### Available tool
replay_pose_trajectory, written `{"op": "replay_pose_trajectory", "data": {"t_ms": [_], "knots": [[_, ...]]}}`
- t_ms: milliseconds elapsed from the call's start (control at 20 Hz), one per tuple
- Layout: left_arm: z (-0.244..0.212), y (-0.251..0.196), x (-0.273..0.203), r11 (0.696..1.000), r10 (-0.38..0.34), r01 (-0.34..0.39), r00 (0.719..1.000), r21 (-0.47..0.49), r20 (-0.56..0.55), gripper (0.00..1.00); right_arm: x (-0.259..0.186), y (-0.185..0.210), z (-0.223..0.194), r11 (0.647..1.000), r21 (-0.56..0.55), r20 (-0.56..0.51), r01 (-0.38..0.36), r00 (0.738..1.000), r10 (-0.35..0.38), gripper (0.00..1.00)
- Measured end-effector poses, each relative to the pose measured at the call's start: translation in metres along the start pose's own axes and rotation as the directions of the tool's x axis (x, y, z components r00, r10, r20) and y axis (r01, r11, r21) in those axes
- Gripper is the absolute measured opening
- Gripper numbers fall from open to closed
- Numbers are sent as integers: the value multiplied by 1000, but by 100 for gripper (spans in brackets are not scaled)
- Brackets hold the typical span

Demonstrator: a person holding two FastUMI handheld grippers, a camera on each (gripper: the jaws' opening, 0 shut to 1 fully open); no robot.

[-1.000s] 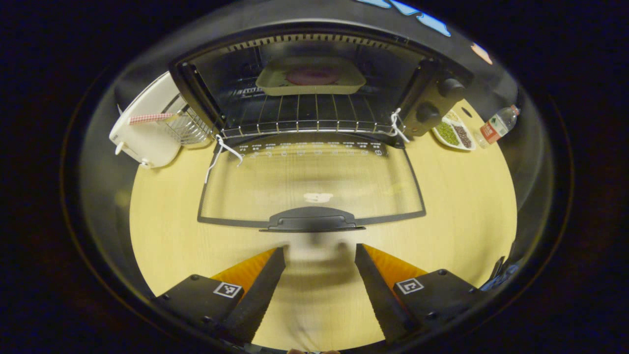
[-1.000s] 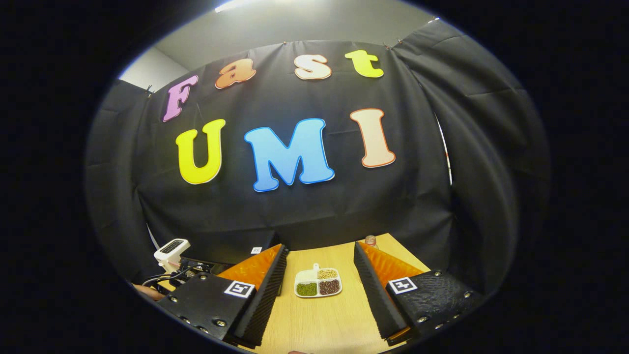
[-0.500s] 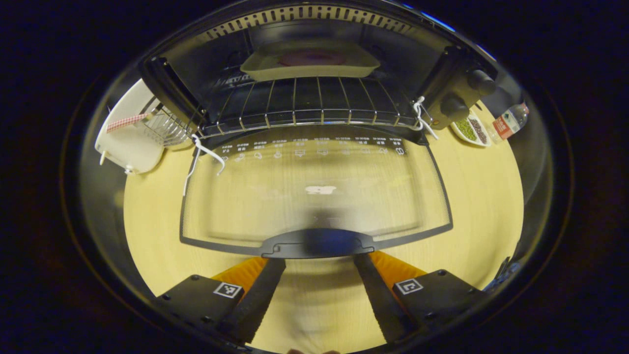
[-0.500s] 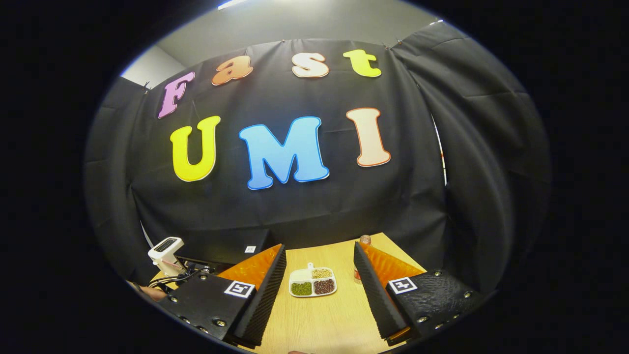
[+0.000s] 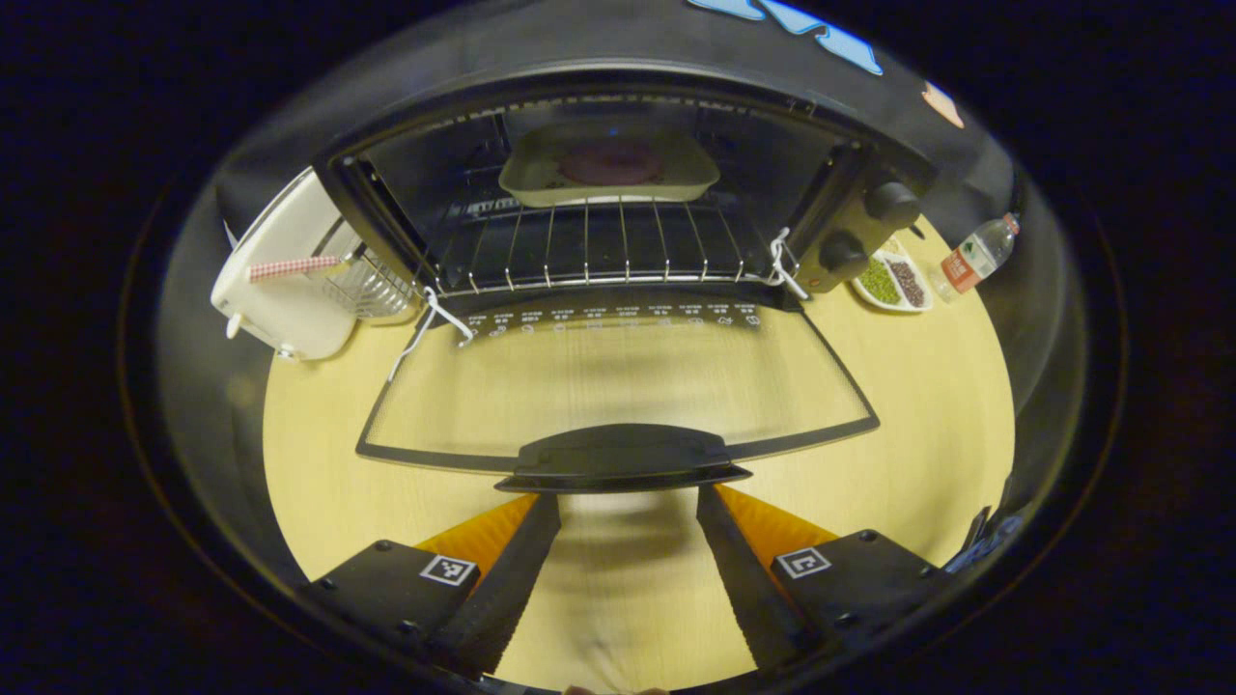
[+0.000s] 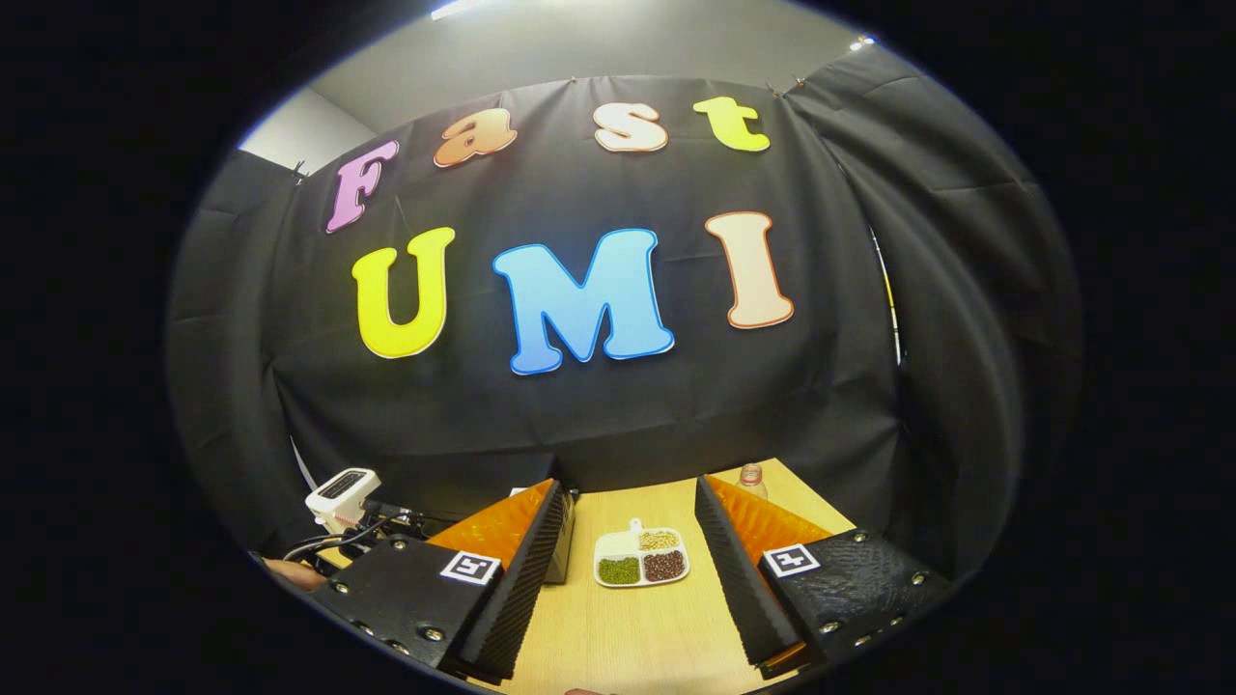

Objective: Open the electric oven with the left hand, put the food in, and close the electric oven.

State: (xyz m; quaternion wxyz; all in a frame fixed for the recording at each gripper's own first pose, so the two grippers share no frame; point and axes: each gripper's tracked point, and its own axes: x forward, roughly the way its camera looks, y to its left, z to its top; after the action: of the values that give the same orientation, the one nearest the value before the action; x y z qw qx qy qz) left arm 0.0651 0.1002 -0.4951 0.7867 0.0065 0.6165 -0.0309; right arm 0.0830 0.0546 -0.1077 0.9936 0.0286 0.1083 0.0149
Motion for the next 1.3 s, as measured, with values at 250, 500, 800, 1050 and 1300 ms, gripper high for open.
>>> {"op": "replay_pose_trajectory", "data": {"t_ms": [250,500,800,1050,1300], "knots": [[10,-1,-10,1000,-11,12,999,-19,48,97,-1,8,11,1000,3,24,-9,1000,9,84],[20,-2,-11,1000,-5,7,998,-19,68,97,-6,2,14,1000,-4,35,10,999,-10,84],[43,0,-8,999,13,-9,991,-33,132,100,-5,-9,10,999,-3,13,44,999,-44,84],[67,4,-25,997,43,-26,972,-78,230,98,0,-9,2,999,-16,-35,43,998,-44,85],[114,2,-117,996,64,-21,836,-84,546,98,3,8,19,999,-42,-5,-1,1000,0,85]]}}
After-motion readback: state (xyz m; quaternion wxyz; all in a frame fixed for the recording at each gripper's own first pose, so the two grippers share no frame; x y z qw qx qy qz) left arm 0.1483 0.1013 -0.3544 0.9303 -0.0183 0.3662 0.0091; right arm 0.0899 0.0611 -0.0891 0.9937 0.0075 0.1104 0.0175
